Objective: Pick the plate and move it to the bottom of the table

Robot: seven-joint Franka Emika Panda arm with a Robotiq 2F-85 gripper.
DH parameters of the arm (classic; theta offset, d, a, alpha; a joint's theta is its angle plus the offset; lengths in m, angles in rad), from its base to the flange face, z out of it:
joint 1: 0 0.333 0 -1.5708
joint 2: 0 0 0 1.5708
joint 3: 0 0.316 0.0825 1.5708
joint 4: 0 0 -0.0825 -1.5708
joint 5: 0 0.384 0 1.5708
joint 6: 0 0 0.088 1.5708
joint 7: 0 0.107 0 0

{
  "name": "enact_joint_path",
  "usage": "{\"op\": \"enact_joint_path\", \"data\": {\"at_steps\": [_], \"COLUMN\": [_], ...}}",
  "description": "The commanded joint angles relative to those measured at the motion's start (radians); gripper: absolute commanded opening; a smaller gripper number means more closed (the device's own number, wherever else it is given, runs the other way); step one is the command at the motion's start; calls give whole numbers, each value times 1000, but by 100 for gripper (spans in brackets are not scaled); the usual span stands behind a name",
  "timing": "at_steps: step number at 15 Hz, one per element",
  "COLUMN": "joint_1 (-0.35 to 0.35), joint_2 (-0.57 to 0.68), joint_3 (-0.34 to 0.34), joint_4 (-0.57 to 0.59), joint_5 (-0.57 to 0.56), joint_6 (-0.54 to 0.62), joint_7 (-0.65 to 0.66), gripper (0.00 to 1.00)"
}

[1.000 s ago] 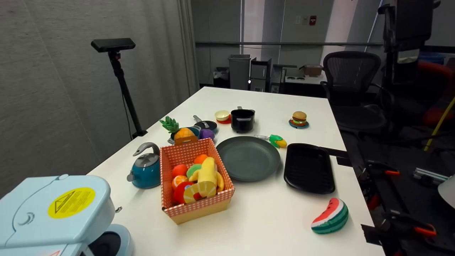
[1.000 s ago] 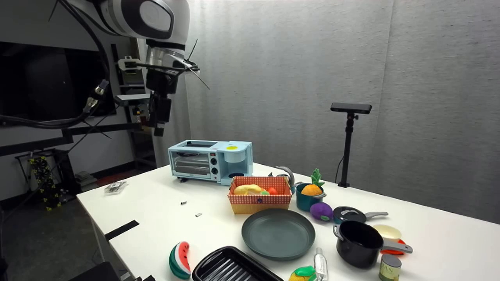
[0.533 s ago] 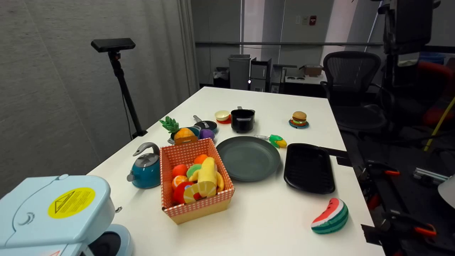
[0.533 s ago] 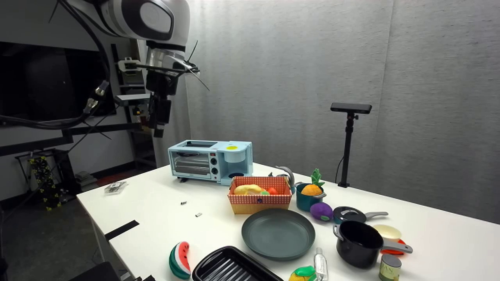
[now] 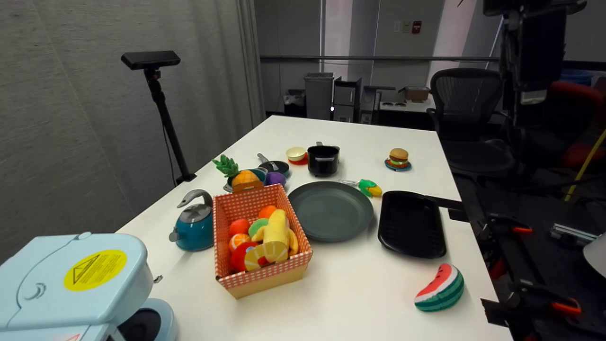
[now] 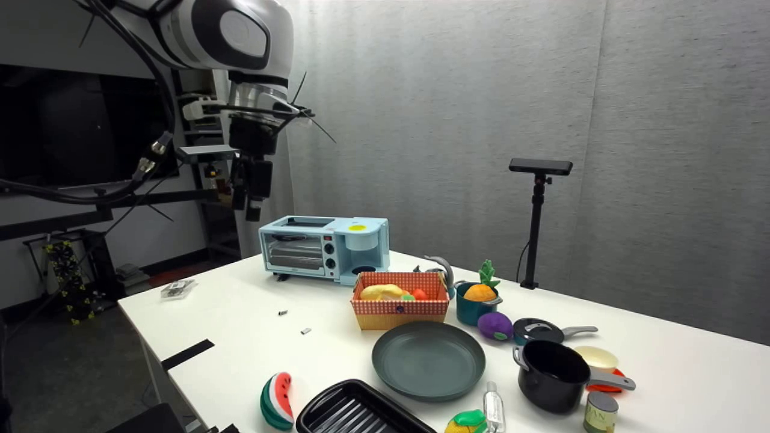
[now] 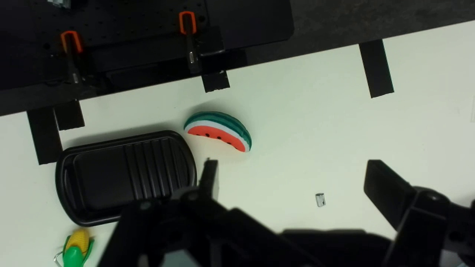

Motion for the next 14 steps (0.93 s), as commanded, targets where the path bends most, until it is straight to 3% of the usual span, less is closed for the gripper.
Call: {"op": "enact_joint_path", "data": {"at_steps": [1, 6, 14], "joint_1": [-3, -2, 3], "joint_2": [22, 76, 149], "joint_3": [-9, -29, -75], "joint_4": [3, 19, 9], "joint_5": [-60, -156, -367], "joint_6": [10, 39, 135], "joint_7": [-81, -205, -543], "gripper": [100, 100, 100]}}
